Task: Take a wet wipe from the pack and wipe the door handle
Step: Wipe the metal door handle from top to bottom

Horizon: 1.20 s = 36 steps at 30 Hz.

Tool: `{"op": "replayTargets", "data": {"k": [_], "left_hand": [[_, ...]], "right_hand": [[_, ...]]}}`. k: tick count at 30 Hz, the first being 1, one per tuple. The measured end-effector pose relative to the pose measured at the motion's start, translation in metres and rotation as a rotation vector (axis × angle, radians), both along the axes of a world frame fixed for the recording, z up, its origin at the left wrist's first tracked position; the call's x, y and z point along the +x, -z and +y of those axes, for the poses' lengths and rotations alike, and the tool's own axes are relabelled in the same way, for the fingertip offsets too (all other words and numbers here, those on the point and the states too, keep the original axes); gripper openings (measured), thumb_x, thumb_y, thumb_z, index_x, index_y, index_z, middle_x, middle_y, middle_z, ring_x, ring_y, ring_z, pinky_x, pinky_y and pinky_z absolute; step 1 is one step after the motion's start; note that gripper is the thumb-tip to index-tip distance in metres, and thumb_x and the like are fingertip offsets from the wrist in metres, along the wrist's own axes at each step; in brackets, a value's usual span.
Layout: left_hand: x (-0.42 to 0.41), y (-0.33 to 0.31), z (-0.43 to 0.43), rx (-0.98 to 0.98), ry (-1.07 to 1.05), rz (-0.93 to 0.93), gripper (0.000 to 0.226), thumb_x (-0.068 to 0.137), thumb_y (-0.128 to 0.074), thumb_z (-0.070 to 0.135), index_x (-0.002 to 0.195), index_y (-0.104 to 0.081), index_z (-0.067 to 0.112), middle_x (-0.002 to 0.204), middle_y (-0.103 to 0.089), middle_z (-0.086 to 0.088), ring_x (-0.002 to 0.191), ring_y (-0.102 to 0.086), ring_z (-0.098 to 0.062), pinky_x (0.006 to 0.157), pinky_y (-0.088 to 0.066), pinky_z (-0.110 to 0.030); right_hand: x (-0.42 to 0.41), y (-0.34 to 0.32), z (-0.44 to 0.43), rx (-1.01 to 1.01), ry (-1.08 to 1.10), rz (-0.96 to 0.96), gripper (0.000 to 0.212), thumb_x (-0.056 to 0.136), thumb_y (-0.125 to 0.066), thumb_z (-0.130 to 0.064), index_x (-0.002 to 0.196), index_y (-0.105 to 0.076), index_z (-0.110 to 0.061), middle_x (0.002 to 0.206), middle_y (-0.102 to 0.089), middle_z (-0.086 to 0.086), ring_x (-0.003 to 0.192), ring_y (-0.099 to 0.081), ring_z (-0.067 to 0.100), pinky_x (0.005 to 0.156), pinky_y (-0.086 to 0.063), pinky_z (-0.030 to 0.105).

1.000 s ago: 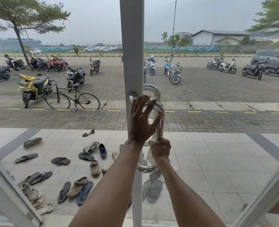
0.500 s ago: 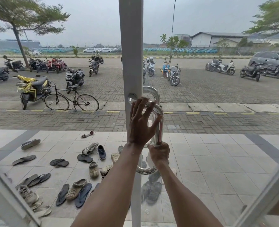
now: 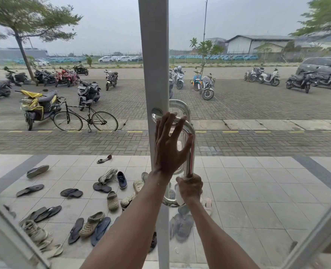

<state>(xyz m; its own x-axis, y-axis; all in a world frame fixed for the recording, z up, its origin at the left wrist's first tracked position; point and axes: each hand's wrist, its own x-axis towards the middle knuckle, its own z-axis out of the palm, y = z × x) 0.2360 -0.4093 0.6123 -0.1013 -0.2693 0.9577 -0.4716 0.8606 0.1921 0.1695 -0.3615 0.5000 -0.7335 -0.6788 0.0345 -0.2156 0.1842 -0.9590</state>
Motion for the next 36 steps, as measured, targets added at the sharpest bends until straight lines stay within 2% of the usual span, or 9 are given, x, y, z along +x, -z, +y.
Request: {"op": "replayTargets", "data": {"k": [6, 11, 15, 18, 22, 25, 27, 30, 36], "left_hand": [[0.0, 0.014, 0.012, 0.008, 0.0, 0.003, 0.052, 0.093, -0.068, 0.023, 0.141, -0.054, 0.007, 0.155, -0.038, -0.019, 0.149, -0.028, -0.033, 0.117, -0.031, -0.052], [0.012, 0.075, 0.021, 0.146, -0.043, -0.076, 0.057, 0.095, -0.06, 0.015, 0.149, -0.043, 0.013, 0.162, -0.027, -0.013, 0.149, -0.03, -0.024, 0.115, -0.035, -0.048], [0.025, 0.132, 0.024, 0.41, -0.114, -0.103, 0.052, 0.094, -0.055, 0.012, 0.144, -0.047, 0.018, 0.163, -0.027, -0.007, 0.141, -0.041, -0.021, 0.105, -0.041, -0.038], [0.03, 0.158, 0.03, 0.592, -0.153, -0.129, 0.044, 0.087, -0.054, 0.006, 0.129, -0.052, 0.018, 0.147, -0.047, -0.008, 0.125, -0.055, -0.027, 0.097, -0.053, -0.043], [0.029, 0.173, 0.045, 0.739, -0.095, -0.228, 0.034, 0.086, -0.051, 0.002, 0.117, -0.06, 0.014, 0.118, -0.055, -0.003, 0.094, -0.066, -0.024, 0.075, -0.061, -0.037], [0.021, 0.174, 0.051, 0.815, -0.058, -0.205, 0.036, 0.083, -0.061, 0.002, 0.117, -0.059, 0.016, 0.11, -0.059, -0.004, 0.09, -0.066, -0.022, 0.071, -0.059, -0.033], [0.016, 0.17, 0.055, 0.845, -0.03, -0.136, 0.028, 0.083, -0.065, 0.007, 0.106, -0.056, 0.02, 0.095, -0.059, -0.001, 0.075, -0.061, -0.014, 0.062, -0.051, -0.018], [0.007, 0.165, 0.057, 0.867, 0.021, -0.029, 0.022, 0.08, -0.072, 0.009, 0.093, -0.056, 0.017, 0.081, -0.059, 0.004, 0.063, -0.052, -0.005, 0.055, -0.04, -0.01], [-0.008, 0.175, 0.06, 0.932, 0.069, 0.092, 0.029, 0.077, -0.076, 0.006, 0.1, -0.064, 0.018, 0.086, -0.068, 0.008, 0.074, -0.066, -0.006, 0.062, -0.059, -0.031]], "right_hand": [[0.0, 0.021, 0.0, 0.02, -0.003, 0.0, 0.031, 0.071, -0.081, -0.015, 0.052, -0.056, -0.018, 0.059, -0.065, 0.006, 0.065, -0.066, 0.029, 0.065, -0.055, 0.035], [0.001, 0.037, 0.0, -0.021, -0.001, -0.027, 0.03, 0.069, -0.067, -0.027, 0.048, -0.047, -0.019, 0.057, -0.056, 0.004, 0.058, -0.053, 0.023, 0.059, -0.04, 0.029], [0.002, 0.052, -0.003, -0.011, 0.01, -0.013, 0.017, 0.073, -0.078, -0.017, 0.06, -0.067, -0.014, 0.059, -0.067, -0.003, 0.058, -0.064, 0.016, 0.057, -0.049, 0.027], [0.001, 0.053, -0.004, 0.003, 0.019, -0.017, 0.032, 0.072, -0.081, -0.019, 0.051, -0.058, -0.016, 0.042, -0.05, -0.009, 0.044, -0.051, 0.005, 0.047, -0.042, 0.022], [-0.004, 0.054, -0.006, 0.062, -0.044, -0.006, 0.023, 0.065, -0.086, -0.034, 0.067, -0.072, -0.016, 0.058, -0.07, -0.003, 0.06, -0.07, 0.015, 0.061, -0.058, 0.034], [-0.005, 0.047, -0.007, 0.062, -0.068, -0.006, 0.031, 0.062, -0.088, -0.034, 0.067, -0.072, -0.007, 0.06, -0.071, 0.005, 0.065, -0.072, 0.022, 0.065, -0.059, 0.038], [-0.004, 0.036, -0.004, 0.05, -0.068, -0.001, 0.031, 0.061, -0.083, -0.031, 0.063, -0.068, -0.005, 0.058, -0.069, 0.008, 0.062, -0.07, 0.024, 0.064, -0.059, 0.041], [-0.002, 0.019, 0.0, 0.054, -0.065, -0.011, 0.029, 0.068, -0.079, -0.021, 0.053, -0.056, -0.011, 0.051, -0.062, 0.004, 0.059, -0.066, 0.024, 0.065, -0.057, 0.042], [-0.007, 0.008, 0.001, 0.081, -0.076, 0.019, 0.025, 0.072, -0.078, -0.022, 0.057, -0.059, -0.015, 0.056, -0.064, -0.001, 0.068, -0.069, 0.024, 0.067, -0.056, 0.035]]}}
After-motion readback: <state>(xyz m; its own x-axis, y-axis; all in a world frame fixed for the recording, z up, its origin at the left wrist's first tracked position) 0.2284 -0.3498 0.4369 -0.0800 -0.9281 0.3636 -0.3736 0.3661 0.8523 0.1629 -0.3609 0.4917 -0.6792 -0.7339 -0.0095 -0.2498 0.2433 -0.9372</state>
